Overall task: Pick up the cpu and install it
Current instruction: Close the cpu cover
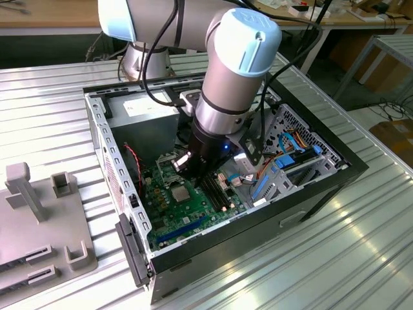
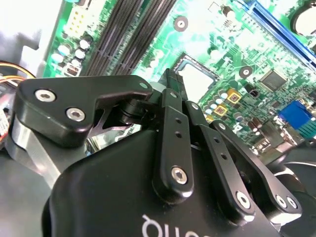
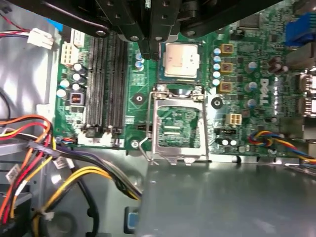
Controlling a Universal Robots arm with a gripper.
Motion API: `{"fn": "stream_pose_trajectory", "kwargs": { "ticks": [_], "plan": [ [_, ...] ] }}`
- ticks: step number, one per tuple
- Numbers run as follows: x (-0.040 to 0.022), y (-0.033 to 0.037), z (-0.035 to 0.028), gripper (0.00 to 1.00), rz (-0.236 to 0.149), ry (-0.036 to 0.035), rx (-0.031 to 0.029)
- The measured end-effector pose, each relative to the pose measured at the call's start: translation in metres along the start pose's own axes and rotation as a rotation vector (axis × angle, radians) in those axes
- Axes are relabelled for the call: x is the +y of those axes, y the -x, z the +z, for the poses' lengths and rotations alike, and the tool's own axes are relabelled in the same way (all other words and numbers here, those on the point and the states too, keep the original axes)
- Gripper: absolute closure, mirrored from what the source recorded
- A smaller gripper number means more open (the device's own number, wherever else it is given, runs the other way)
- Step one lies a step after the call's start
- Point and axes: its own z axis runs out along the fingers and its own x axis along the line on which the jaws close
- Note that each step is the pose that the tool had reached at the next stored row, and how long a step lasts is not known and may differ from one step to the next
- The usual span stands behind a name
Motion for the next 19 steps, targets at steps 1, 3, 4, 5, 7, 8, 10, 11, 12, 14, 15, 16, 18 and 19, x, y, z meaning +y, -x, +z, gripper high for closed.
{"fn": "stream_pose_trajectory", "kwargs": {
  "ticks": [1,3,4,5,7,8,10,11,12,14,15,16,18,19],
  "plan": [
    [-0.0001,0.0010,0.0000,0.89,-0.001,0.0000,0.0000],
    [0.0000,0.0026,-0.0014,0.89,-0.003,0.0000,0.0014],
    [0.0001,0.0025,-0.0025,0.89,-0.003,0.0001,0.0020],
    [0.0001,0.0025,-0.0040,0.89,-0.003,0.0002,0.0025],
    [0.0001,0.0024,-0.0064,0.89,-0.003,0.0002,0.0030],
    [0.0001,0.0024,-0.0075,0.89,-0.003,0.0002,0.0032],
    [0.0001,0.0023,-0.0096,0.89,-0.003,0.0003,0.0038],
    [0.0001,0.0024,-0.0101,0.89,-0.003,0.0003,0.0042],
    [0.0002,0.0027,-0.0100,0.89,-0.003,0.0006,0.0043],
    [0.0018,0.0067,-0.0102,0.89,-0.003,0.0004,0.0054],
    [0.0023,0.0076,-0.0102,0.89,-0.004,0.0005,0.0055],
    [0.0025,0.0079,-0.0102,0.89,-0.004,0.0007,0.0055],
    [0.0029,0.0084,-0.0101,0.89,-0.012,0.0012,0.0055],
    [0.0029,0.0085,-0.0102,0.89,-0.022,0.0008,0.0057]
  ]
}}
